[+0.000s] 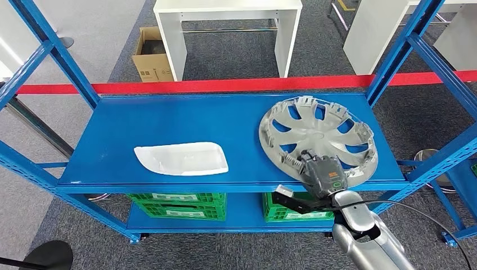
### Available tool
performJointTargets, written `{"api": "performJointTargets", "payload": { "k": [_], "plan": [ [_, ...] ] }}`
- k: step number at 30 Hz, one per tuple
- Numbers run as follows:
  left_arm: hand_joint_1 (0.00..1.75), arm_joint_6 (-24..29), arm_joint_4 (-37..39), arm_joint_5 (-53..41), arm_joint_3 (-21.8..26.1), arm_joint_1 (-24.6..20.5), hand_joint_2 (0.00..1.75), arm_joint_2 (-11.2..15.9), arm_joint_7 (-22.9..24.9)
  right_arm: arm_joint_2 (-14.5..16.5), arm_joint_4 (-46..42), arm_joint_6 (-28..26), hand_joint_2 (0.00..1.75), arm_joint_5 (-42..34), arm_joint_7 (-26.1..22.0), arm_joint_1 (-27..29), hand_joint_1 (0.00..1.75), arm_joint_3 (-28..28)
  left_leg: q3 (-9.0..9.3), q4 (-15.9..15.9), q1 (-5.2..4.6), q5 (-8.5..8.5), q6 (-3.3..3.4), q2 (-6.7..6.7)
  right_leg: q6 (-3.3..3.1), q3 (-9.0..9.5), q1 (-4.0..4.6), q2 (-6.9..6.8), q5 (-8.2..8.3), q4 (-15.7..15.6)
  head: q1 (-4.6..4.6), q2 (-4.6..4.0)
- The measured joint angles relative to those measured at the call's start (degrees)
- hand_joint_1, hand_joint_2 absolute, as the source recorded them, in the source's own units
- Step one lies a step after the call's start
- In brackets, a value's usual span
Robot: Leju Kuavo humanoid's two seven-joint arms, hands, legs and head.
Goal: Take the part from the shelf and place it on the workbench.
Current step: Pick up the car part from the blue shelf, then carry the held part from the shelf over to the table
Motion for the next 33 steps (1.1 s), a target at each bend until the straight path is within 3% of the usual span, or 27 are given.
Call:
{"api": "performJointTargets", "payload": {
  "k": [2,6,12,19,27,30,33],
  "plan": [
    [0.0,-0.59,0.0,-0.43,0.1,0.08,1.75,-0.14,-2.27,0.01,-4.0,-4.55,1.75,-0.96,-0.69,1.1,1.75,-2.33,0.0,0.01,0.0,0.0,0.0,-0.12,0.03,0.0,0.0,-0.11,-0.03,0.0,0.0,0.0],
    [0.0,-1.44,0.0,-1.28,0.1,0.45,1.75,-0.4,-7.84,1.6,-12.23,-13.12,1.75,-4.88,-4.59,5.76,1.75,-8.53,-0.07,0.0,0.01,-0.03,-0.01,-0.27,0.06,0.0,0.01,-0.24,-0.12,0.01,0.01,0.0],
    [0.0,-0.54,0.0,-2.3,0.1,0.52,1.75,-0.68,-9.03,6.83,-19.99,-18.42,1.75,-9.79,-10.9,11.16,1.75,-15.16,-0.07,-0.01,0.01,-0.11,-0.04,-0.26,0.02,-0.01,0.02,-0.21,-0.22,0.01,0.0,0.0],
    [0.0,-0.54,-0.01,-3.24,0.12,0.49,1.75,-0.75,-9.22,10.48,-23.69,-19.91,1.75,-11.85,-14.78,12.54,1.75,-18.16,-0.05,-0.01,0.01,-0.11,-0.04,-0.25,0.02,0.0,0.01,-0.21,-0.22,0.01,0.0,0.0],
    [0.0,-0.55,-0.01,-3.44,0.16,0.48,1.75,-0.75,-9.36,11.98,-25.55,-20.88,1.75,-14.81,-17.18,13.67,1.75,-19.52,-0.06,-0.01,0.01,-0.12,-0.04,-0.25,0.02,-0.02,0.01,-0.21,-0.22,0.01,0.0,0.0],
    [0.0,-0.59,-0.01,-4.07,0.19,0.45,1.75,-0.75,-9.62,12.19,-26.81,-20.34,1.75,-21.22,-20.84,14.1,1.75,-19.52,-0.07,-0.01,0.01,-0.12,-0.04,-0.24,0.02,-0.03,0.01,-0.2,-0.22,0.01,-0.01,0.0],
    [0.0,-0.58,-0.02,-4.8,0.2,0.34,1.75,-0.71,-9.87,12.26,-28.35,-14.09,1.75,-34.86,-26.83,13.87,1.75,-19.46,-0.08,-0.01,0.01,-0.13,-0.04,-0.24,0.02,-0.02,0.01,-0.2,-0.22,0.01,0.01,0.0]
  ]
}}
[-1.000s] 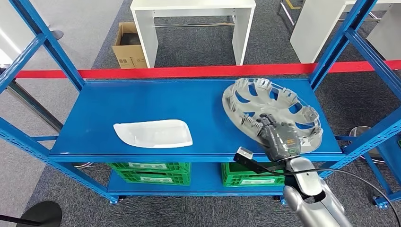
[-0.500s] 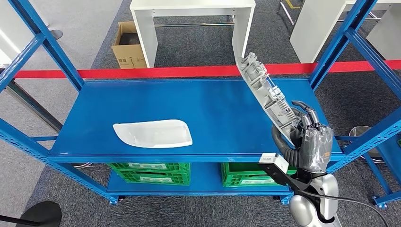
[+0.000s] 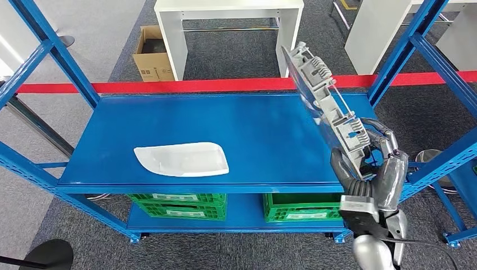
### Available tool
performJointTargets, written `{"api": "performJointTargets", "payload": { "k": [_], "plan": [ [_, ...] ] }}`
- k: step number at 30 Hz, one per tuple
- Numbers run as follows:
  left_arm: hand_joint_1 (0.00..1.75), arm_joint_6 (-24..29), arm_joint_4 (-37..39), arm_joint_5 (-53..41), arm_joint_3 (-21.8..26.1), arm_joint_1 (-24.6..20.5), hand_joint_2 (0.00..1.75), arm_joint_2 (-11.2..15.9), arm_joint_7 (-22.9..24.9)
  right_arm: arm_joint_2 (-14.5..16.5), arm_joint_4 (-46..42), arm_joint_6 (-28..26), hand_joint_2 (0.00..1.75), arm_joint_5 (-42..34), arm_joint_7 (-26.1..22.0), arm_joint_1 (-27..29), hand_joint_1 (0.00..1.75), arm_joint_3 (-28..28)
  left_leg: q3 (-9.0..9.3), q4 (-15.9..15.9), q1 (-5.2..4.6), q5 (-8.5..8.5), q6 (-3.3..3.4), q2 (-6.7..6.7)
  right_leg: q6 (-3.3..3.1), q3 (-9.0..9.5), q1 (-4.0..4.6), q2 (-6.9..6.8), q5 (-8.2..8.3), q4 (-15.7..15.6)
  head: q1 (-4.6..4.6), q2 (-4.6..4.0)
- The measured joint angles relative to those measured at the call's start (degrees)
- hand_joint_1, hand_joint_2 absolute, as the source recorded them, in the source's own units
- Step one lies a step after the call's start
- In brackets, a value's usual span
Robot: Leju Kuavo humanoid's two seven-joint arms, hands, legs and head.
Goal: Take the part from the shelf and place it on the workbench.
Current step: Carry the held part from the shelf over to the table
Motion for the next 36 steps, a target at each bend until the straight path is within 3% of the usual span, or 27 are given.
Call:
{"api": "performJointTargets", "payload": {
  "k": [5,8,16,21,26,29,31,33,34,35,36],
  "plan": [
    [0.0,-0.5,-0.01,-0.71,0.14,-0.56,1.75,0.19,1.13,-0.07,-3.29,18.95,1.75,-20.33,-9.67,-0.97,1.75,0.18,0.01,0.0,0.0,0.02,-0.01,-0.02,0.0,0.01,0.01,-0.03,0.0,0.01,-0.01,0.0],
    [0.0,-1.3,-0.02,-0.7,0.61,-0.78,1.75,0.3,0.93,-0.05,-5.9,30.9,1.75,-29.58,-12.44,-1.55,1.75,0.28,0.01,0.0,0.01,0.02,-0.01,-0.03,0.0,0.01,0.01,-0.04,0.0,0.02,-0.01,0.0],
    [0.0,-1.46,-0.02,-0.93,1.43,-0.96,1.75,0.48,0.54,0.35,-8.92,48.96,1.75,-42.58,-13.53,-2.82,1.75,0.18,0.02,0.0,-0.01,0.01,0.0,-0.02,0.02,0.07,-0.01,-0.03,-0.01,-0.01,0.0,0.0],
    [0.0,-2.33,-0.03,-1.16,1.79,-1.01,1.75,0.53,-0.25,0.94,-9.82,61.2,1.75,-51.53,-10.91,-4.38,1.75,0.79,0.07,0.01,-0.01,0.01,0.0,-0.02,0.03,0.09,-0.01,-0.03,-0.01,-0.01,-0.01,0.0],
    [0.0,-2.62,-0.03,-1.31,2.36,-1.07,1.75,0.84,0.6,0.96,-10.06,63.95,1.75,-51.18,-10.34,-5.14,1.75,2.24,0.01,0.33,-0.23,-0.2,0.65,-0.02,0.38,0.22,-0.27,-0.03,0.18,-0.21,-0.03,0.0],
    [0.0,-3.01,-0.02,-1.3,2.6,-1.25,1.75,1.01,1.88,0.42,-10.04,63.14,1.75,-48.27,-11.77,-5.43,1.75,2.84,0.33,-0.66,0.05,0.85,1.32,0.11,1.02,0.09,-0.24,-0.03,0.1,-0.18,-0.02,0.0],
    [0.0,-3.22,-0.02,-1.22,2.91,-1.49,1.75,1.08,3.02,-0.15,-10.04,62.17,1.75,-46.94,-12.23,-6.0,1.75,3.11,0.51,-1.61,0.51,1.67,1.68,0.36,1.36,-1.41,-0.18,-0.09,-2.42,3.28,0.1,0.0],
    [0.0,-3.25,-0.03,-1.25,3.22,-1.62,1.75,1.13,4.16,-0.63,-9.98,61.18,1.75,-46.49,-11.92,-6.56,1.75,3.32,0.26,-1.7,0.58,1.91,1.74,0.55,1.8,-4.52,-0.32,-0.14,-6.28,10.86,0.21,0.0],
    [0.0,-3.21,-0.03,-1.27,3.32,-1.64,1.75,1.13,4.65,-0.78,-9.92,60.7,1.75,-46.49,-11.56,-6.73,1.75,3.4,0.16,-1.65,0.62,1.98,1.66,0.62,2.04,-5.78,-0.45,-0.16,-7.38,14.09,0.23,0.0],
    [0.0,-3.14,-0.03,-1.32,3.4,-1.64,1.75,1.12,5.09,-0.9,-9.85,60.27,1.75,-46.54,-11.15,-6.9,1.75,3.49,0.07,-1.59,0.68,2.04,1.56,0.67,2.24,-6.18,-0.57,-0.19,-7.43,15.52,0.22,0.0],
    [0.0,-3.03,-0.02,-1.36,3.5,-1.66,1.75,1.11,5.44,-1.02,-9.78,59.94,1.75,-46.59,-10.84,-7.09,1.75,3.58,0.01,-1.48,0.79,2.08,1.43,0.7,2.43,-5.43,-0.72,-0.25,-6.37,14.59,0.23,0.0]
  ]
}}
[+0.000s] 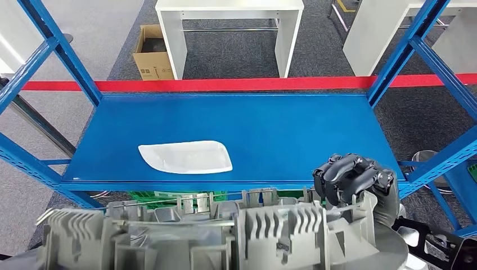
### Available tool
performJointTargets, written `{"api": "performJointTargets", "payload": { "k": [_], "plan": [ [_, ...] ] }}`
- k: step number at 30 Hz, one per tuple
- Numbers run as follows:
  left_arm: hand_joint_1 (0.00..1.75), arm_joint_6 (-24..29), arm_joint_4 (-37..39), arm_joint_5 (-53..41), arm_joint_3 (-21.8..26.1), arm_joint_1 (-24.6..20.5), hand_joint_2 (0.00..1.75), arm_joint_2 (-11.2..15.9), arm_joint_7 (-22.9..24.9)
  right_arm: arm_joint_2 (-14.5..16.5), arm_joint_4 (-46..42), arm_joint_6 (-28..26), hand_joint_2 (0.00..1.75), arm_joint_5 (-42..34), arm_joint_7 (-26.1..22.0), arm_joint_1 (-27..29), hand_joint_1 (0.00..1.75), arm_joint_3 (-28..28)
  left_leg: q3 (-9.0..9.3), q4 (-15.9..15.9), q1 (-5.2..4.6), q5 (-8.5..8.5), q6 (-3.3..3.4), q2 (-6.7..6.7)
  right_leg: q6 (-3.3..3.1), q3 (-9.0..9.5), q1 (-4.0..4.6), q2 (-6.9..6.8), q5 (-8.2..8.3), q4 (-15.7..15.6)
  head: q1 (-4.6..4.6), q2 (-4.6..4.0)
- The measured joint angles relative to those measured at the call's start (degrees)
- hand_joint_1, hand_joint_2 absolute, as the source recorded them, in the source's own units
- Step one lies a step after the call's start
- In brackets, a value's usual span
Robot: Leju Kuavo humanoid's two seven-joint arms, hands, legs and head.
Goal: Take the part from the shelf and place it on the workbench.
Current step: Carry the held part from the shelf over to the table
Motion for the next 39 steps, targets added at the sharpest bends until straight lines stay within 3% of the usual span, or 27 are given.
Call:
{"api": "performJointTargets", "payload": {
  "k": [3,5,7,9,10,12,14,15,16,19,21,24,25,26,27,29,30,31,32,34,36,37,39],
  "plan": [
    [0.0,0.33,-0.01,-0.06,0.32,-0.06,1.75,0.08,0.6,-0.4,0.08,-0.53,1.75,0.15,0.31,-0.44,1.75,0.33,-0.43,0.88,0.37,-0.22,-0.92,-0.09,0.46,6.22,-0.51,-0.23,4.49,-10.95,0.05,0.0],
    [0.0,0.23,-0.03,-0.16,0.4,-0.1,1.75,0.28,0.68,-0.68,0.1,-0.89,1.75,0.71,-0.02,-0.25,1.75,0.55,-0.96,1.53,0.34,-0.24,-1.8,-0.31,-0.09,7.92,-0.39,-0.07,4.93,-14.3,0.05,0.0],
    [0.0,-0.08,-0.04,-0.38,0.4,-0.1,1.75,0.45,0.73,-1.01,0.11,-1.2,1.75,1.53,-0.77,0.14,1.75,0.63,-1.45,1.75,0.35,0.04,-2.5,-0.5,-1.2,7.34,-0.24,0.11,5.06,-14.13,-0.01,0.0],
    [0.0,-0.29,-0.03,-0.92,0.4,-0.08,1.75,0.51,1.11,-1.48,0.11,-1.25,1.75,2.39,-2.45,0.67,1.75,0.56,-2.25,2.8,0.47,-1.08,-3.01,-0.49,-2.25,6.62,-0.33,0.0,5.5,-14.13,-0.09,0.0],
    [0.0,-0.34,-0.03,-1.32,0.4,-0.08,1.75,0.54,1.51,-1.77,0.11,-1.14,1.75,2.69,-3.52,1.02,1.75,0.41,-3.12,4.73,0.51,-2.78,-3.2,-0.46,-2.75,6.17,-0.38,-0.09,5.85,-14.17,-0.16,0.0],
    [0.0,-0.38,-0.03,-1.88,0.39,-0.08,1.75,0.59,2.4,-2.39,0.11,-0.61,1.75,2.67,-5.02,1.65,1.75,-0.16,-5.86,11.7,0.51,-7.46,-3.46,-0.39,-3.38,5.1,-0.21,-0.25,6.59,-14.16,-0.28,0.0],
    [0.0,-0.42,-0.03,-2.09,0.38,-0.08,1.75,0.64,2.87,-3.04,0.14,-0.13,1.75,2.47,-5.45,2.08,1.75,-0.89,-7.75,17.73,0.47,-10.08,-3.43,-0.39,-3.59,4.0,0.09,-0.34,7.4,-14.13,-0.29,0.0],
    [0.0,-0.44,-0.03,-2.1,0.38,-0.09,1.75,0.64,2.98,-3.32,0.17,0.01,1.75,2.43,-5.49,2.21,1.75,-1.2,-7.31,18.02,0.42,-9.83,-3.25,-0.39,-3.61,3.51,0.27,-0.34,7.79,-14.13,-0.29,0.0],
    [0.0,-0.45,-0.03,-2.1,0.38,-0.11,1.75,0.67,3.03,-3.56,0.21,0.08,1.75,2.42,-5.5,2.31,1.75,-1.47,-5.66,15.96,0.31,-8.6,-2.91,-0.4,-3.62,3.07,0.47,-0.33,8.19,-14.13,-0.3,0.0],
    [0.0,-0.62,-0.05,-2.24,0.38,-0.36,1.75,0.91,3.28,-4.04,0.26,0.23,1.75,2.32,-5.55,2.37,1.75,-2.19,2.17,3.9,-0.46,-5.09,-1.28,-0.24,-3.35,2.21,0.92,-0.3,9.36,-14.19,-0.23,0.0],
    [0.0,-0.92,-0.07,-2.65,0.34,-0.54,1.75,1.1,3.77,-4.34,0.26,0.3,1.75,2.16,-5.56,2.3,1.75,-2.61,3.88,0.84,-0.96,-4.67,-0.91,-0.04,-2.86,2.08,0.83,-0.38,9.95,-14.32,-0.3,0.0],
    [0.0,-1.53,-0.06,-4.12,-0.02,-0.5,1.75,1.61,5.49,-5.07,-0.16,0.32,1.75,1.96,-5.63,2.4,1.75,-3.98,3.2,0.51,-1.28,-3.48,-0.59,-0.06,-1.86,2.05,0.53,-0.57,10.96,-14.77,-0.61,0.0],
    [0.0,-1.76,-0.05,-4.58,-0.2,-0.47,1.75,1.84,6.21,-5.39,-0.54,0.32,1.75,2.0,-5.66,2.6,1.75,-4.64,2.79,0.22,-1.15,-2.82,-0.38,0.03,-1.55,1.79,0.51,-0.56,10.6,-14.55,-0.6,0.0],
    [0.0,-1.93,-0.05,-4.87,-0.35,-0.43,1.75,2.07,6.94,-5.74,-1.01,0.35,1.75,2.04,-5.68,2.86,1.75,-5.27,2.29,-0.07,-0.99,-2.1,-0.13,0.12,-1.29,1.24,0.52,-0.55,9.21,-13.48,-0.51,0.0],
    [0.0,-2.04,-0.04,-5.0,-0.43,-0.37,1.75,2.31,7.76,-6.11,-1.52,0.52,1.75,1.96,-5.69,3.14,1.75,-5.83,1.6,-0.3,-0.81,-1.37,0.03,0.23,-1.05,0.33,0.5,-0.53,6.77,-11.14,-0.42,0.0],
    [0.0,-2.0,-0.05,-4.87,-0.42,-0.15,1.75,2.89,9.52,-6.73,-2.19,1.12,1.75,1.38,-5.69,3.47,1.75,-6.51,0.15,-0.31,-0.78,-0.21,0.16,0.48,-0.59,-1.72,0.45,-0.51,1.07,-3.72,-0.22,0.0],
    [0.0,-1.79,-0.05,-4.58,-0.36,0.02,1.75,3.16,10.44,-6.92,-2.35,1.63,1.75,1.07,-5.69,3.49,1.75,-6.67,-0.61,-0.27,-0.79,0.36,0.15,0.61,-0.41,-2.18,0.43,-0.51,-0.33,-0.41,-0.19,0.0],
    [0.0,-1.39,-0.05,-4.12,-0.2,0.19,1.75,3.38,11.25,-6.95,-2.36,2.26,1.75,1.01,-5.69,3.32,1.75,-6.68,-1.27,-0.19,-0.8,0.93,0.1,0.74,-0.34,-1.8,0.43,-0.51,-0.28,1.34,-0.17,0.0],
    [0.0,-0.87,-0.05,-3.62,0.05,0.33,1.75,3.53,11.94,-6.75,-2.28,2.94,1.75,1.26,-5.69,2.96,1.75,-6.57,-1.93,-0.05,-0.78,1.46,0.0,0.85,-0.33,-0.44,0.41,-0.52,0.9,1.06,-0.14,0.0],
    [0.0,0.22,-0.07,-2.89,0.71,0.55,1.75,3.68,12.97,-5.78,-1.91,4.01,1.75,2.39,-5.69,1.63,1.75,-6.08,-3.21,0.55,-0.73,2.31,-0.38,0.98,-0.4,5.1,0.3,-0.52,3.48,-5.46,-0.12,0.0],
    [0.0,0.73,-0.13,-2.87,1.21,0.67,1.75,3.82,13.38,-4.54,-1.45,4.3,1.75,3.24,-5.69,0.46,1.75,-5.47,-4.33,1.37,-0.85,2.97,-0.89,0.92,-0.74,10.19,0.34,-0.43,3.27,-13.12,-0.19,0.0],
    [0.0,0.79,-0.17,-2.96,1.37,0.72,1.75,3.91,13.43,-4.0,-1.28,4.39,1.75,3.31,-5.7,0.18,1.75,-5.26,-4.67,1.6,-0.93,3.33,-1.15,0.83,-1.05,11.14,0.44,-0.4,2.62,-15.0,-0.2,0.0],
    [0.0,0.61,-0.2,-3.13,1.6,0.94,1.75,4.08,13.25,-3.09,-1.02,5.05,1.75,3.01,-5.7,-0.12,1.75,-5.11,-5.12,1.68,-0.9,4.06,-1.7,0.59,-2.02,10.81,0.59,-0.49,2.68,-15.55,-0.2,0.0]
  ]
}}
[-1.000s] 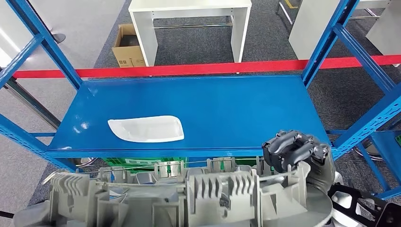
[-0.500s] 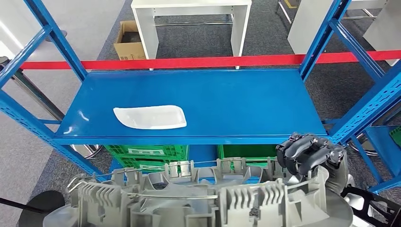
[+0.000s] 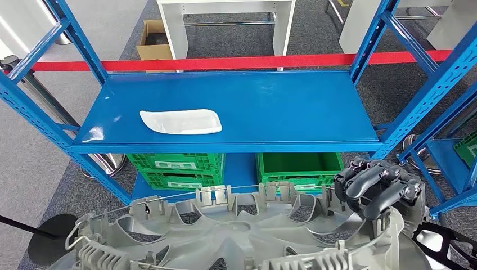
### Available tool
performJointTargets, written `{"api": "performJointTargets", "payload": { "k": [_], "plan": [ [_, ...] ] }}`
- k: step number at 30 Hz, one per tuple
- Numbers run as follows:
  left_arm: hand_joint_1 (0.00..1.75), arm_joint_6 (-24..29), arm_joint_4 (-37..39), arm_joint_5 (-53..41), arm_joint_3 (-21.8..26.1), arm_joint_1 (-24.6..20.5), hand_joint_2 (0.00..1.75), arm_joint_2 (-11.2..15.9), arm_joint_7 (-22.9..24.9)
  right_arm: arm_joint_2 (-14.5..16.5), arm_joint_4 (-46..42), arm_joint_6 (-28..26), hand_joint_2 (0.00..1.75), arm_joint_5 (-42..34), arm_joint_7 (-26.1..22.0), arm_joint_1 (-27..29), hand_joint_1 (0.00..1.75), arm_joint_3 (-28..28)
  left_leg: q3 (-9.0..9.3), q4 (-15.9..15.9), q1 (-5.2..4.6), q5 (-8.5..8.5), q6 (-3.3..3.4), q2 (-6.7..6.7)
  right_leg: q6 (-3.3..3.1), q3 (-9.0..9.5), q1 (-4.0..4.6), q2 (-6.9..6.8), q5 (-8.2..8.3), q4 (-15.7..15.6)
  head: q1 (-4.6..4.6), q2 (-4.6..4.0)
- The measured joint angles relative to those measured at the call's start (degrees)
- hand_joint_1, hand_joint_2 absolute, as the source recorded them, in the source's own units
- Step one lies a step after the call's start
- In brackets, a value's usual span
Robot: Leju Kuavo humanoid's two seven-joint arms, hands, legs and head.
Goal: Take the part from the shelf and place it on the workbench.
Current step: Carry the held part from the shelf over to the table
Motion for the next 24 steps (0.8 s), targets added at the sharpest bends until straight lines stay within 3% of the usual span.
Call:
{"api": "performJointTargets", "payload": {
  "k": [1,3,5,6,7,8,9,11,13,14,16,17,19,21,22,23,24],
  "plan": [
    [0.0,-0.18,-0.01,-0.03,0.08,0.11,1.75,0.09,-0.17,0.33,0.1,0.55,1.75,-0.21,-0.01,-0.12,1.75,-0.03,-0.34,0.21,0.1,-0.28,-0.33,-0.16,-0.64,-0.46,-0.02,-0.12,0.4,0.02,0.01,0.0],
    [0.0,-0.56,-0.01,-0.09,0.19,0.3,1.75,0.32,-0.51,0.99,0.22,1.87,1.75,-0.46,0.0,-0.22,1.75,-0.22,-1.83,3.26,0.3,-3.88,-1.07,-0.44,-1.8,-1.73,-0.2,-0.33,1.58,-0.06,-0.11,0.0],
    [0.0,-0.78,-0.01,-0.19,0.22,0.34,1.75,0.5,-0.61,1.66,0.34,3.08,1.75,-0.48,0.01,-0.06,1.75,-0.55,-4.09,10.33,0.46,-9.57,-1.59,-0.56,-2.19,-3.31,-0.19,-0.38,2.89,-0.02,-0.27,0.0],
    [0.0,-0.8,-0.01,-0.31,0.23,0.33,1.75,0.57,-0.62,2.02,0.42,3.59,1.75,-0.44,0.01,0.1,1.75,-0.78,-4.87,13.91,0.55,-11.24,-1.71,-0.57,-2.18,-4.1,-0.18,-0.37,3.57,0.01,-0.3,0.0],
    [0.0,-0.8,-0.01,-0.45,0.23,0.34,1.75,0.59,-0.62,2.37,0.5,4.01,1.75,-0.36,0.01,0.3,1.75,-1.03,-4.94,16.17,0.62,-11.55,-1.75,-0.58,-2.1,-4.89,-0.17,-0.36,4.22,0.05,-0.29,0.0],
    [0.0,-0.77,-0.01,-0.62,0.22,0.34,1.75,0.59,-0.62,2.7,0.56,4.34,1.75,-0.24,0.01,0.47,1.75,-1.25,-4.05,16.54,0.67,-10.71,-1.73,-0.59,-1.98,-5.6,-0.17,-0.35,4.83,0.08,-0.3,0.0],
    [0.0,-0.72,-0.01,-0.83,0.22,0.34,1.75,0.61,-0.6,3.03,0.6,4.57,1.75,-0.02,0.0,0.62,1.75,-1.43,-2.06,14.71,0.71,-9.16,-1.65,-0.6,-1.83,-6.26,-0.17,-0.34,5.39,0.09,-0.3,0.0],
    [0.0,-0.6,-0.03,-1.16,0.21,0.29,1.75,0.7,-0.44,3.73,0.62,4.74,1.75,0.76,-0.01,0.74,1.75,-1.61,4.37,6.37,0.69,-7.16,-1.32,-0.74,-1.44,-7.16,-0.1,-0.32,6.35,0.13,-0.3,0.0],
    [0.0,-0.39,-0.06,-1.49,0.21,0.2,1.75,0.85,-0.24,4.51,0.63,4.44,1.75,1.65,0.0,0.74,1.75,-1.63,9.17,-0.63,0.48,-7.51,-0.81,-1.04,-0.82,-7.51,0.01,-0.38,7.25,0.09,-0.26,0.0],
    [0.0,-0.3,-0.08,-1.67,0.21,0.19,1.75,0.94,-0.14,4.85,0.64,4.17,1.75,1.93,0.0,0.76,1.75,-1.59,9.93,-1.99,0.3,-7.83,-0.5,-1.15,-0.43,-7.59,0.01,-0.43,7.71,0.01,-0.26,0.0],
    [0.0,-0.18,-0.09,-2.02,0.21,0.26,1.75,1.1,0.06,5.31,0.65,3.6,1.75,2.17,0.0,0.87,1.75,-1.51,9.19,-2.23,0.19,-7.12,0.42,-1.04,0.33,-7.8,-0.15,-0.46,8.23,-0.01,-0.26,0.0],
    [0.0,-0.18,-0.09,-2.16,0.21,0.3,1.75,1.17,0.19,5.45,0.65,3.33,1.75,2.21,0.0,0.97,1.75,-1.47,8.64,-2.28,0.24,-6.55,0.97,-0.89,0.62,-8.21,-0.22,-0.41,7.39,0.65,-0.21,0.0],
    [0.0,-0.18,-0.09,-2.35,0.21,0.33,1.75,1.27,0.44,5.57,0.65,2.95,1.75,2.24,0.0,1.3,1.75,-1.37,7.2,-2.44,0.37,-5.18,1.84,-0.54,1.07,-9.93,-0.28,-0.31,2.56,5.29,-0.02,0.0],
    [0.0,-0.2,-0.09,-2.5,0.21,0.43,1.75,1.37,0.63,5.63,0.65,2.79,1.75,2.26,-0.01,1.87,1.75,-1.3,5.53,-2.36,0.23,-3.76,2.18,-0.38,1.42,-11.91,-0.28,-0.28,-2.67,13.03,0.11,0.0],
    [0.0,-0.22,-0.09,-2.58,0.21,0.5,1.75,1.4,0.68,5.67,0.65,2.77,1.75,2.27,0.0,2.2,1.75,-1.29,4.7,-2.29,0.15,-3.05,2.2,-0.29,1.49,-12.23,-0.28,-0.27,-3.49,15.98,0.1,0.0],
    [0.0,-0.26,-0.09,-2.68,0.21,0.58,1.75,1.43,0.69,5.7,0.66,2.77,1.75,2.29,-0.01,2.48,1.75,-1.29,3.85,-2.17,0.09,-2.37,2.18,-0.21,1.45,-11.67,-0.28,-0.26,-2.93,17.25,0.1,0.0],
    [0.0,-0.28,-0.09,-2.78,0.21,0.64,1.75,1.45,0.69,5.75,0.67,2.75,1.75,2.33,0.0,2.65,1.75,-1.28,3.01,-1.98,0.04,-1.75,2.11,-0.15,1.33,-10.03,-0.28,-0.26,-1.38,16.32,0.1,0.0]
  ]
}}
